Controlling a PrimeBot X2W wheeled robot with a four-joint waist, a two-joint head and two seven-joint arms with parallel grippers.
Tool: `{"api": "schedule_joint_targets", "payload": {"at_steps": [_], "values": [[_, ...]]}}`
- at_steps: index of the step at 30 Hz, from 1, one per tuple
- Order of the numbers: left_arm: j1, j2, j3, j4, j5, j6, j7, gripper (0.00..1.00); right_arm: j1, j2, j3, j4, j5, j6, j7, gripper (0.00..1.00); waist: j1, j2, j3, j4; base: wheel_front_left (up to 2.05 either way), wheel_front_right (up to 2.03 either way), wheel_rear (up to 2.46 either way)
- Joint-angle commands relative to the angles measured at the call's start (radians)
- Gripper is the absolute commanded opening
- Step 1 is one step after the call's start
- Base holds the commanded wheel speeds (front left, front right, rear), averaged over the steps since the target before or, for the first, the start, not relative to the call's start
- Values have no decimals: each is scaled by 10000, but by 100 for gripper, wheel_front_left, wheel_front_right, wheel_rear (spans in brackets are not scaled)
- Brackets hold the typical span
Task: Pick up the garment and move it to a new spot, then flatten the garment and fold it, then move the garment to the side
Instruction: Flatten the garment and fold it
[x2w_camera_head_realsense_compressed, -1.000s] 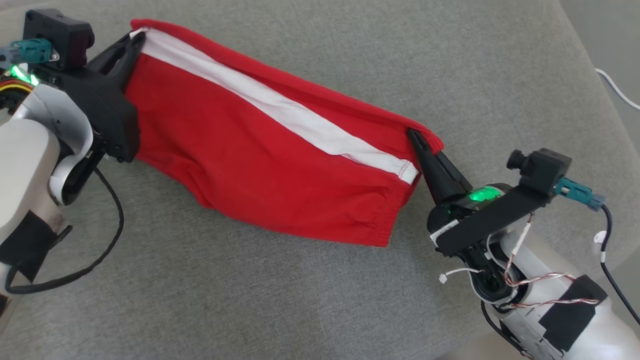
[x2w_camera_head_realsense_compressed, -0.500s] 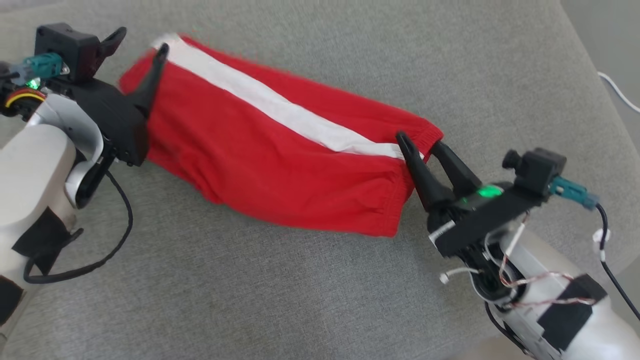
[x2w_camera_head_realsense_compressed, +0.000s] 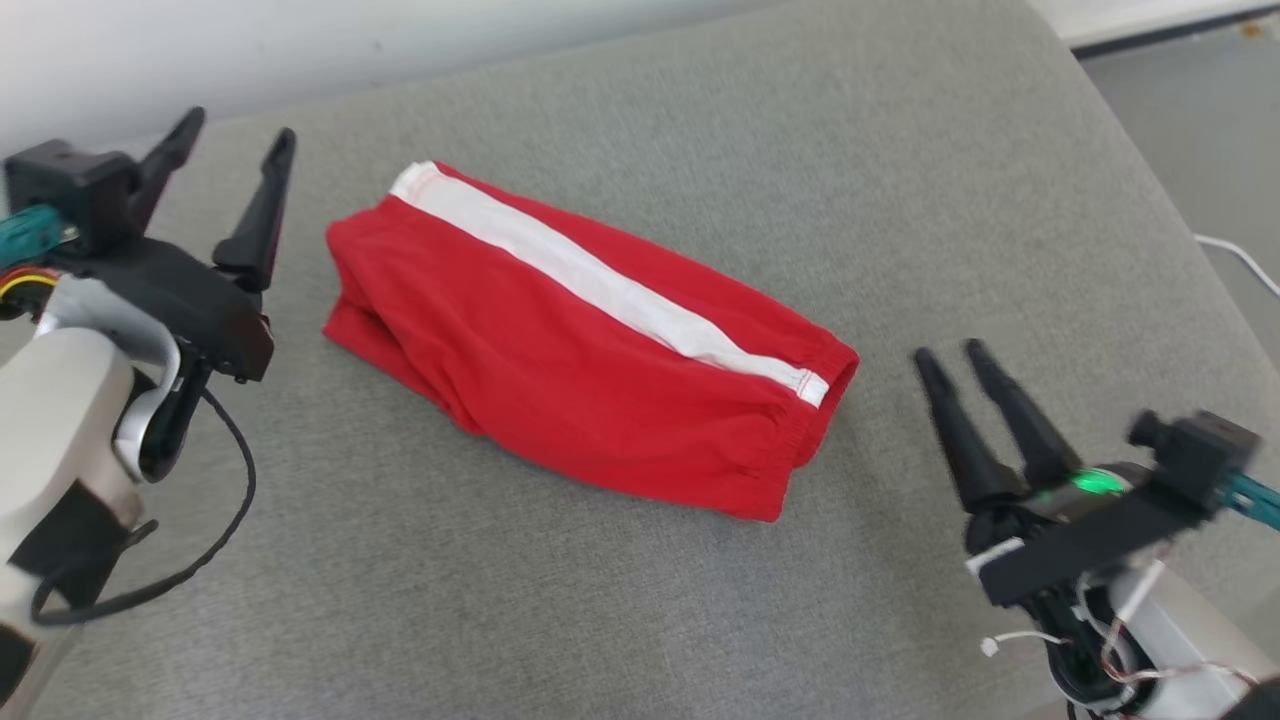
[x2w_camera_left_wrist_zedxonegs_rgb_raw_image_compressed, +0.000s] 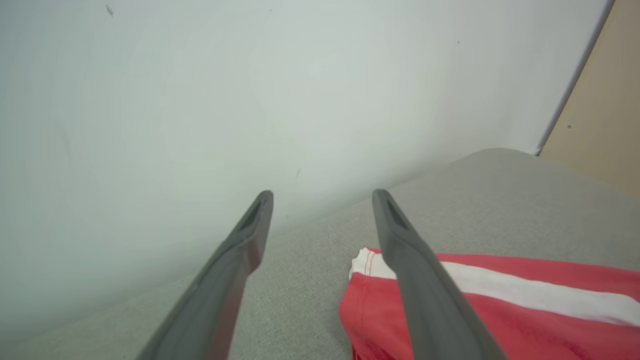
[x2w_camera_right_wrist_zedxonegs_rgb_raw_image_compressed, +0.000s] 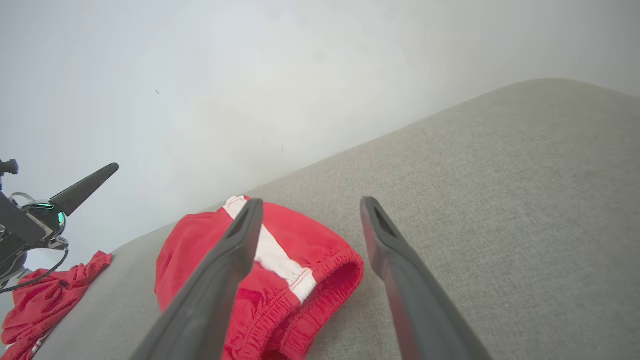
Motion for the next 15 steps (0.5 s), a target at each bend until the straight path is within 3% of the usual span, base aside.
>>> {"api": "schedule_joint_targets", "payload": {"at_steps": [1,7,15], "values": [[206,50,220,-217,193,93,-59,100,226,117,-169,-108,-154,-26,-13,100,1,0,-351,226,0,0,0],[2456,342,2721,-2735,1726,1245,-56,100,1641,1100,-2265,-999,-1533,-26,-8,100,1,0,-694,630,0,0,0],[5616,-248,5120,-5373,3673,2286,-57,100,2897,2242,-3606,-1694,-2655,-27,-10,100,1,0,-1007,1270,0,0,0]]}}
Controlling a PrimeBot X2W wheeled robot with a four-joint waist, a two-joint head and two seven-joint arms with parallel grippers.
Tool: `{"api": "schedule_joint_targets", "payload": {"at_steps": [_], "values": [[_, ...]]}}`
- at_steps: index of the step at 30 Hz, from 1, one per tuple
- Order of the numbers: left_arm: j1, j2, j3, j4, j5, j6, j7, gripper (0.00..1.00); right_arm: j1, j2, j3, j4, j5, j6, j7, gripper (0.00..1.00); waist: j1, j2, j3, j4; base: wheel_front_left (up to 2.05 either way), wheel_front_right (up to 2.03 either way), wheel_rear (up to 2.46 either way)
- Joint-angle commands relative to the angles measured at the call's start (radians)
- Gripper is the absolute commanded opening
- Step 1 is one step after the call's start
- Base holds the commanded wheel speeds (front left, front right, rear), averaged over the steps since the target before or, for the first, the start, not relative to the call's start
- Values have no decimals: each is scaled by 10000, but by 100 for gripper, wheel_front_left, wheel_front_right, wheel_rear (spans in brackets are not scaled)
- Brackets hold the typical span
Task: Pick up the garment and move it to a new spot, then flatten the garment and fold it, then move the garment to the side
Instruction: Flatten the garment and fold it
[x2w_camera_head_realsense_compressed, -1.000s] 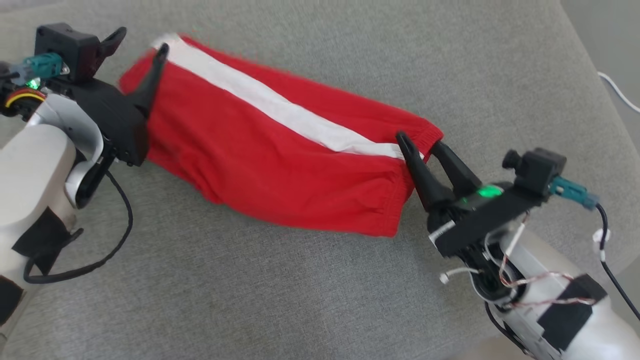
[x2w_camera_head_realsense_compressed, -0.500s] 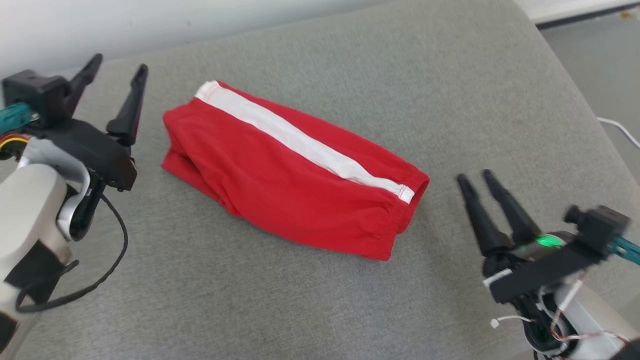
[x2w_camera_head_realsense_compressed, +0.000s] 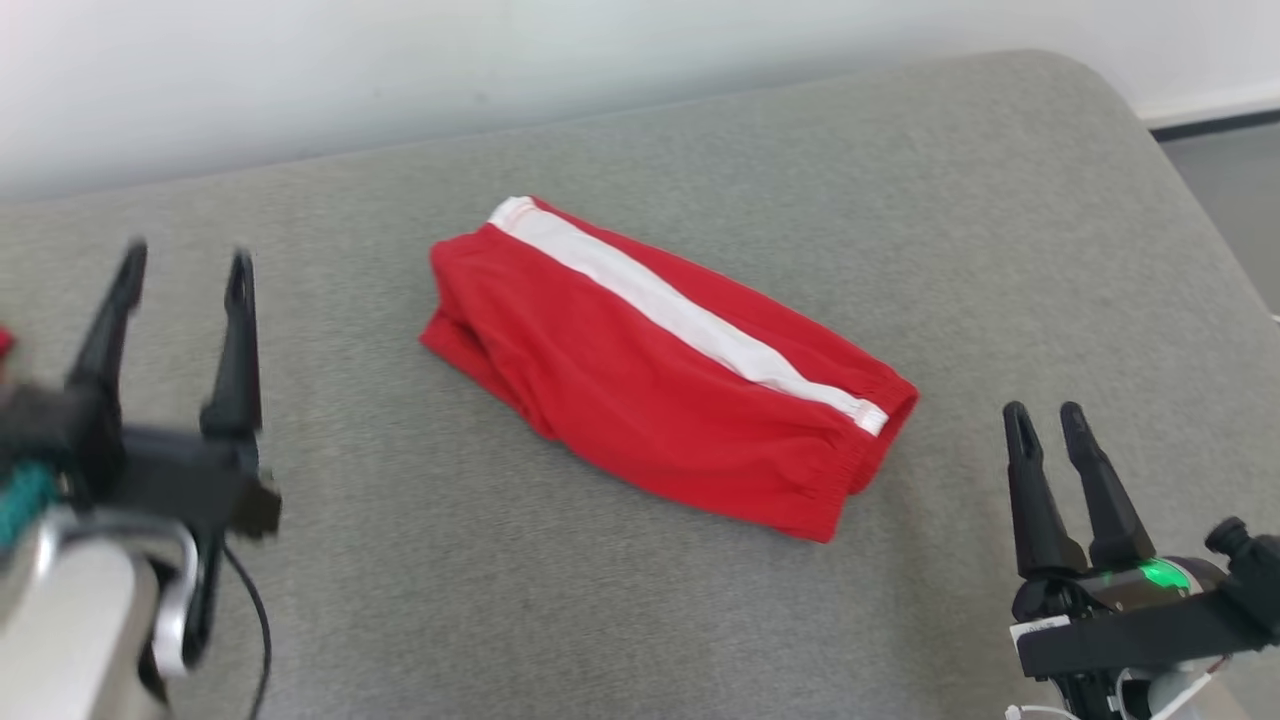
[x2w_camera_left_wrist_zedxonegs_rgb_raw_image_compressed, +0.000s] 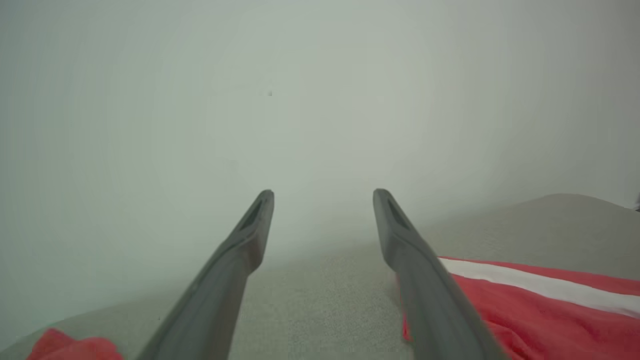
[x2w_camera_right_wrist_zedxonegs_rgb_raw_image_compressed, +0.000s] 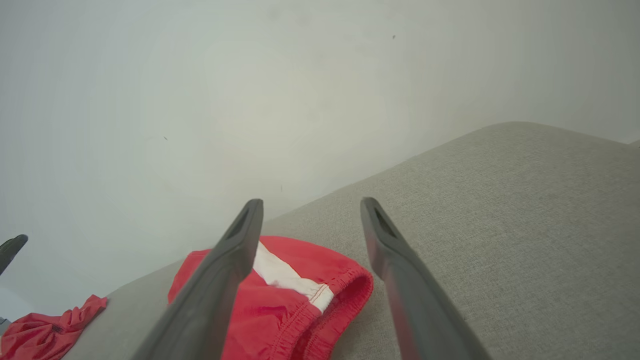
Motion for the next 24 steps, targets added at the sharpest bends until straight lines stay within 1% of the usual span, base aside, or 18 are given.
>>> {"api": "schedule_joint_targets", "payload": {"at_steps": [1,5,8,12,15,18,21,22,24], "values": [[383,-101,229,-231,188,85,-28,100,120,117,-76,-102,-251,-27,-8,100,2,1,-188,287,0,0,0],[1765,-721,1261,-1183,820,344,-29,100,422,419,-352,-373,-1024,-27,-6,100,2,1,-308,543,0,0,0],[2659,-1051,1870,-1718,1433,488,-31,100,568,681,-550,-599,-1598,-27,-5,100,2,1,-372,732,0,0,0],[3706,-1573,2580,-2243,1980,552,-29,100,833,1115,-803,-742,-2102,-27,-6,100,2,1,-462,960,0,0,0],[4339,-1901,2875,-2345,2239,319,-30,100,1001,1363,-869,-792,-2359,-27,-6,100,2,1,-503,1068,0,0,0],[4722,-2140,2980,-2197,2363,-36,-30,100,1092,1500,-871,-804,-2547,-27,-7,100,2,1,-496,1117,0,0,0],[4626,-2261,3016,-2090,2532,-347,-30,100,1053,1528,-790,-802,-2631,-27,-7,100,2,1,-419,1084,0,0,0],[4626,-2261,3016,-2090,2532,-347,-30,100,1053,1528,-790,-802,-2631,-27,-7,100,2,1,-419,1084,0,0,0],[4283,-2234,3014,-2029,2628,-569,-31,100,925,1538,-770,-795,-2659,-27,-7,100,2,1,-341,1028,0,0,0]]}}
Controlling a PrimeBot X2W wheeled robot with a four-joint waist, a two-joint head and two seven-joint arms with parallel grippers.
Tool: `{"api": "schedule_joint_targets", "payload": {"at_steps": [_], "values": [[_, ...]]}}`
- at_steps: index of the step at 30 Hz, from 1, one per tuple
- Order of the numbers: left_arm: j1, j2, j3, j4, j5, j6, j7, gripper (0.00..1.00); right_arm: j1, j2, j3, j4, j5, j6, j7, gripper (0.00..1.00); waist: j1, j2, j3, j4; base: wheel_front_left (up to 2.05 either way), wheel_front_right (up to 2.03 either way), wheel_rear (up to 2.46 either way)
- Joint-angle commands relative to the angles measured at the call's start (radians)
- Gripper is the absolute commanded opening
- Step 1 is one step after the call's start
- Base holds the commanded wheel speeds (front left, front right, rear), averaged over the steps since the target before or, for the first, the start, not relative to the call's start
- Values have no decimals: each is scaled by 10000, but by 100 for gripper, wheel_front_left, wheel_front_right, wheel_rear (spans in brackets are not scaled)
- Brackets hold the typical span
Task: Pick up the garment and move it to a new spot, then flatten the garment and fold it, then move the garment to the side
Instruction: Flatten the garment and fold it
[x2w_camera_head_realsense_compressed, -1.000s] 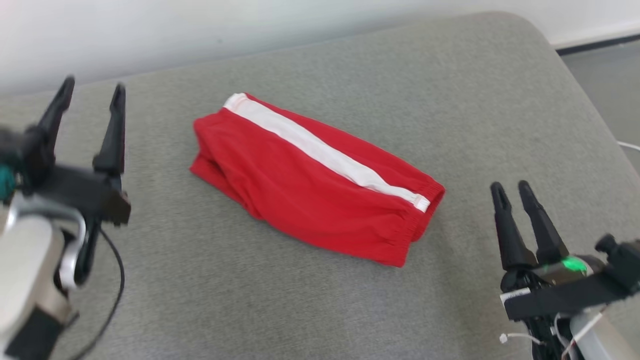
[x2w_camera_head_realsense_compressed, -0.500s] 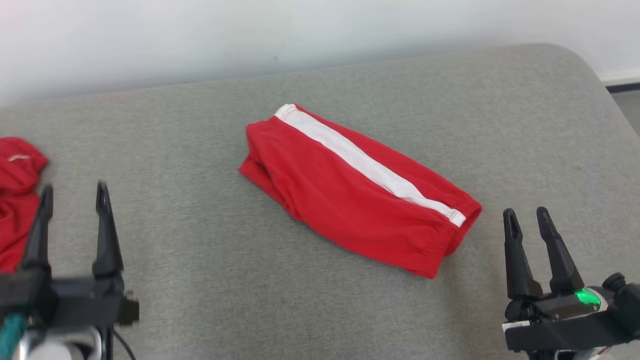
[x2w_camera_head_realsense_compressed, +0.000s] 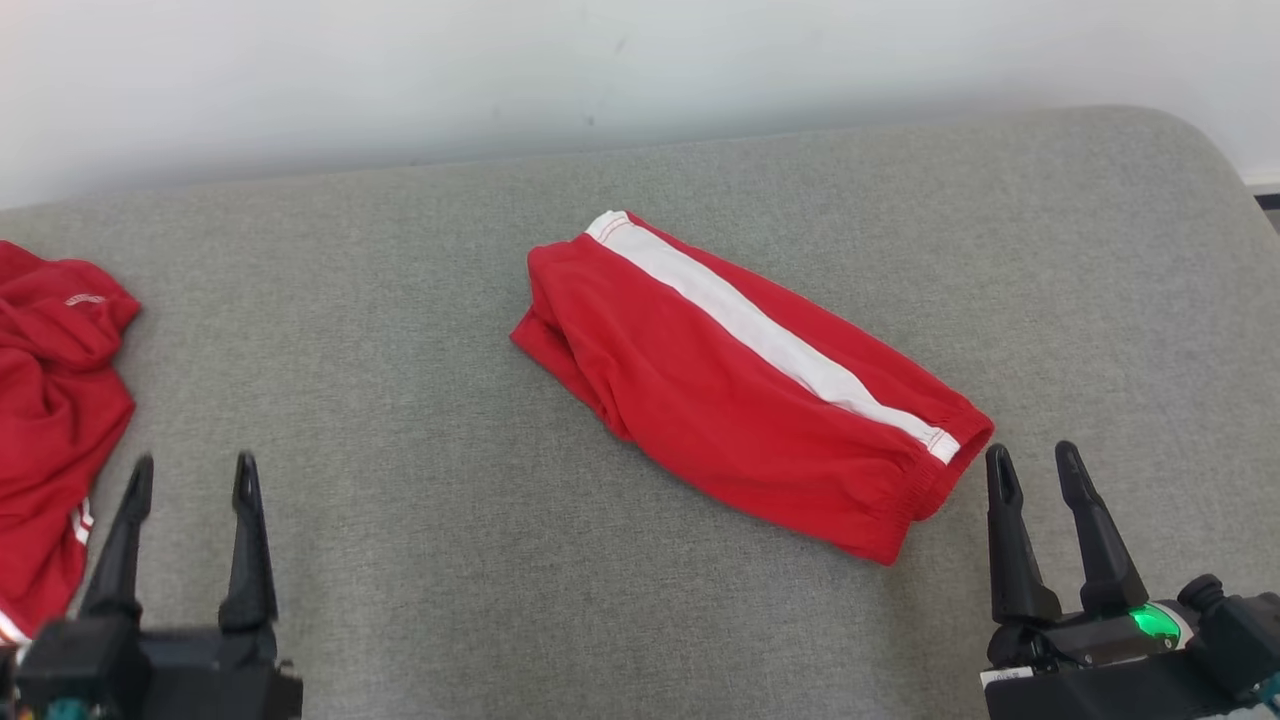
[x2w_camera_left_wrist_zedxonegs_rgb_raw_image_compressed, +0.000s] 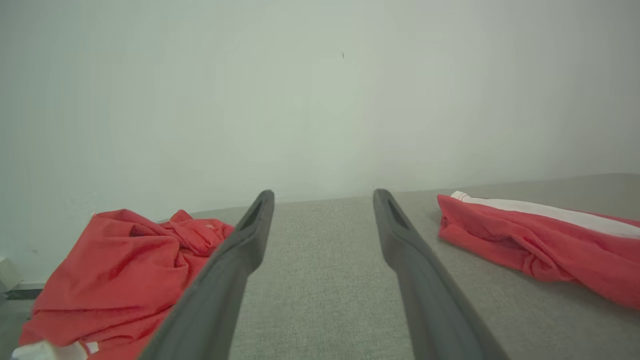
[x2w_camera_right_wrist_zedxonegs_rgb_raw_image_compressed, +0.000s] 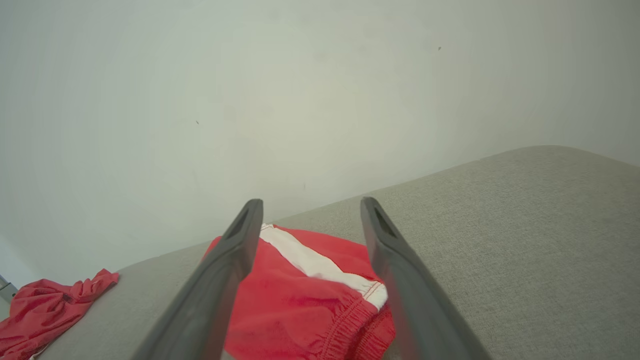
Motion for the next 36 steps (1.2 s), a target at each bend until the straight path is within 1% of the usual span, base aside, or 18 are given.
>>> {"api": "schedule_joint_targets", "payload": {"at_steps": [1,5,8,12,15,20,22,26,30,36], "values": [[-426,75,10,61,108,-141,-31,100,-139,77,30,-15,-75,-27,-7,100,0,1,111,-104,0,0,0],[-1769,390,-203,588,12,-758,104,100,-392,154,135,149,42,-27,-7,100,0,1,362,-433,0,0,0],[-3087,632,-419,1148,-122,-1226,542,100,-679,296,362,288,76,-27,-7,100,0,1,599,-865,0,0,0],[-4822,907,-789,2040,-243,-1562,1388,100,-1058,457,612,546,145,-27,-7,100,0,1,912,-1539,0,0,0],[-5858,1060,-1122,2913,-400,-1731,2014,100,-1264,591,736,733,202,-27,-5,100,0,1,1110,-2018,0,0,0],[-7177,1301,-1812,4368,-490,-1855,2693,100,-1483,822,837,959,299,-27,-7,100,0,1,1436,-2671,0,0,0],[-7526,1423,-2130,4911,-538,-1890,2943,100,-1583,882,870,1025,345,-27,-7,100,0,1,1573,-2882,0,0,0],[-7925,1448,-2757,5877,-874,-1889,3482,100,-1731,1011,961,1139,388,-27,-5,100,0,1,1777,-3198,0,0,0],[-8145,1731,-3464,6601,-1375,-1882,4165,100,-1834,1086,1008,1225,424,-27,-5,100,0,1,1879,-3391,0,0,0],[-8254,2043,-4373,7264,-2140,-1884,5263,100,-1841,1150,998,1298,389,-27,-7,100,0,1,1875,-3453,0,0,0]]}}
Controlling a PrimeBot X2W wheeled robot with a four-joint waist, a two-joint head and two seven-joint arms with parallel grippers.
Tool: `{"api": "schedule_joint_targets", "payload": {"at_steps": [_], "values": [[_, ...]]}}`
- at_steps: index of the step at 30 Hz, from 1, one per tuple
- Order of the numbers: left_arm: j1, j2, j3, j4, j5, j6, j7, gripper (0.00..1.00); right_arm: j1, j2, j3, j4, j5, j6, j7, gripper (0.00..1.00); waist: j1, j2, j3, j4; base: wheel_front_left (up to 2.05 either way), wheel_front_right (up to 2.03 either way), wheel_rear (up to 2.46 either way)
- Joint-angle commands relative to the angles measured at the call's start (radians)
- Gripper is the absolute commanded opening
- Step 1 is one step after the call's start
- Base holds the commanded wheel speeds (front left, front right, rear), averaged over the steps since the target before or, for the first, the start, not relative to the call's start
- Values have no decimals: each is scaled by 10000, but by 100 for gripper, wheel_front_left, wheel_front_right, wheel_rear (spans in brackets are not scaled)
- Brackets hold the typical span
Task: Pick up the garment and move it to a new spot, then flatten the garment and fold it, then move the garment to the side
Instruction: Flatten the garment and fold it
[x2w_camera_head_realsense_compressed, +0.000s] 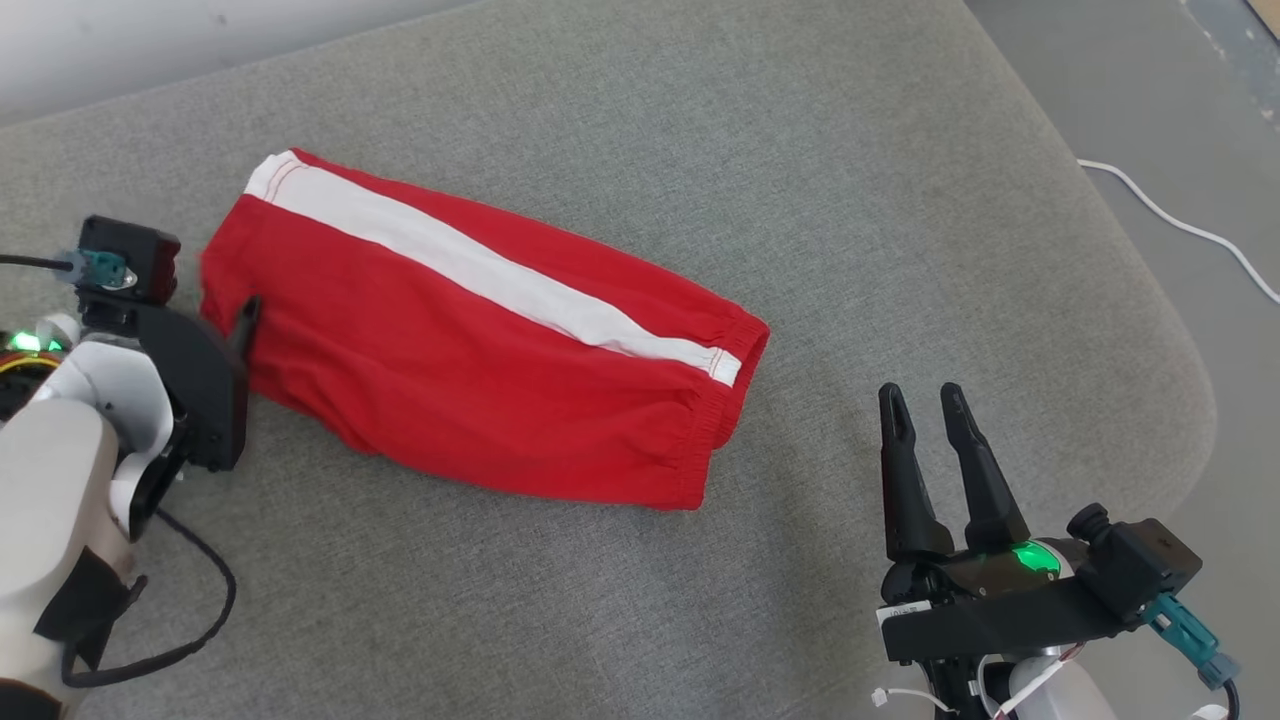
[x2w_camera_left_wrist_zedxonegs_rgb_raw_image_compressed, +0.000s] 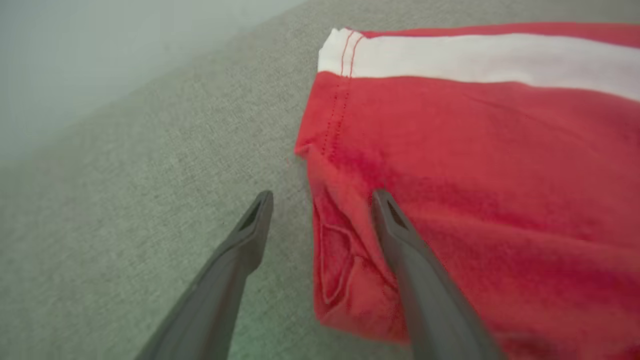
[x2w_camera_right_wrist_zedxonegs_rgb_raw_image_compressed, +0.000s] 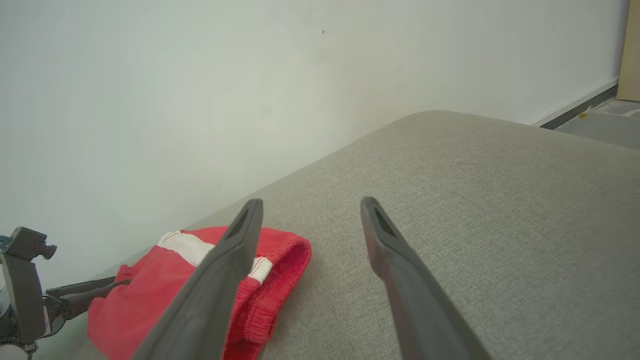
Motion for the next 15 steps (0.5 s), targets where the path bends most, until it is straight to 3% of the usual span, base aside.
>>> {"api": "schedule_joint_targets", "payload": {"at_steps": [1,10,11,12,14,15], "values": [[-106,112,-155,181,-220,18,384,100,-23,79,-8,14,-1,-27,-5,100,-2,-2,7,-9,0,0,0],[28,55,-948,8,-1218,15,1985,100,85,-44,-66,58,-104,-27,-7,100,-2,-2,-223,237,0,0,0],[49,47,-1025,-104,-1330,13,2153,92,94,-69,-60,59,-93,-27,-7,100,-2,-2,-254,282,0,0,0],[85,11,-1101,-215,-1457,13,2295,67,101,-93,-74,61,-86,-27,-7,100,-2,-2,-282,332,0,0,0],[69,-35,-1075,-426,-1681,14,2356,0,89,-117,-47,65,-93,-27,-5,100,-2,-2,-325,430,0,0,0],[55,-29,-1059,-489,-1668,14,2345,0,70,-126,-14,62,-106,-27,-7,100,-2,-2,-341,469,0,0,0]]}}
